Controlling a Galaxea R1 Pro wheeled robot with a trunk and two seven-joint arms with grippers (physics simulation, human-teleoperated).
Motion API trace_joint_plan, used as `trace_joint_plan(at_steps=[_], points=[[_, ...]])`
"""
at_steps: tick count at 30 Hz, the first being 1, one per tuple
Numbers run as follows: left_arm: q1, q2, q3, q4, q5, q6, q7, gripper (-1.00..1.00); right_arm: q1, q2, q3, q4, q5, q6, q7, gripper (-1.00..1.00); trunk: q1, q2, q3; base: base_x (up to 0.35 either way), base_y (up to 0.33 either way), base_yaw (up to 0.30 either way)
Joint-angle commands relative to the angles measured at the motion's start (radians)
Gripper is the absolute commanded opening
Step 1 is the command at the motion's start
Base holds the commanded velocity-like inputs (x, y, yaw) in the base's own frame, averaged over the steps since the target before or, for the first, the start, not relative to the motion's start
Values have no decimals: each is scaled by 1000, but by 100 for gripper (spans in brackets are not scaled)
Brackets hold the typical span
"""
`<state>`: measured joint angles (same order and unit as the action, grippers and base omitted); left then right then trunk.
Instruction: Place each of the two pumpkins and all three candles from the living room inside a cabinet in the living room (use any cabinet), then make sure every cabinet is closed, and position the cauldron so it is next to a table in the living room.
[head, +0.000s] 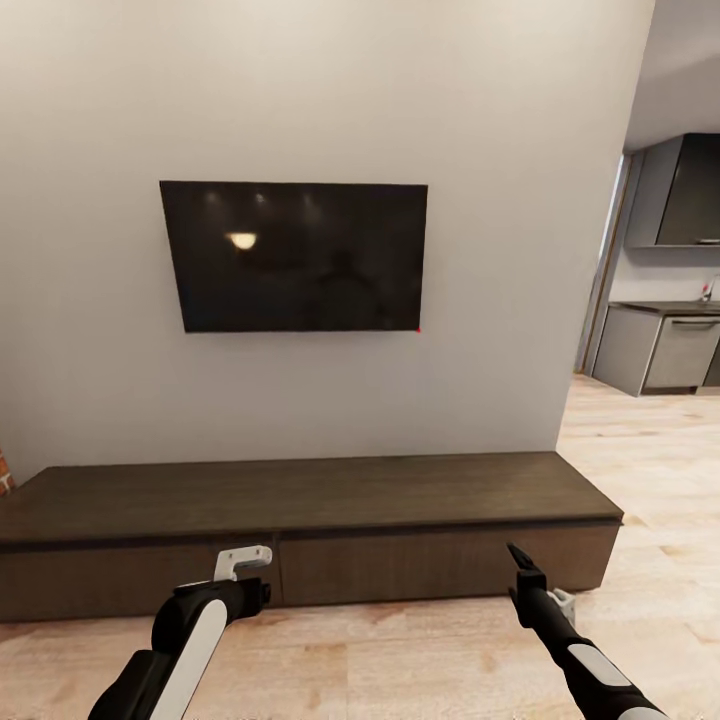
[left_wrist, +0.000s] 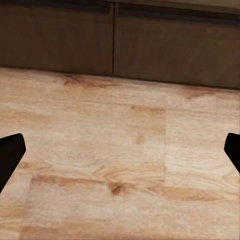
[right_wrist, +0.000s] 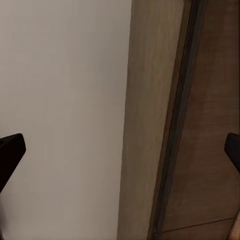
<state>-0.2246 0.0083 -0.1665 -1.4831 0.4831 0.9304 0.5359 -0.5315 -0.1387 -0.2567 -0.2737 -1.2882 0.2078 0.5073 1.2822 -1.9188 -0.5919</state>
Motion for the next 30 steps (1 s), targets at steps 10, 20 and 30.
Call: trace_joint_plan(at_steps=[10,20,30], points=[[-1,0,-2,0,9,-16,10,100,-1,-1,-5,1,-15,10,-8,100,38,-71,-33,0,0,0],[-1,0,-2,0,9,-24,10,100,-1,-3,-6,1,-14,10,-9,100,77,-141,-64,0,0,0],[-1,0,-2,0,9,-24,10,100,-1,-4,-6,1,-14,10,-9,100,115,-211,-95,0,0,0]])
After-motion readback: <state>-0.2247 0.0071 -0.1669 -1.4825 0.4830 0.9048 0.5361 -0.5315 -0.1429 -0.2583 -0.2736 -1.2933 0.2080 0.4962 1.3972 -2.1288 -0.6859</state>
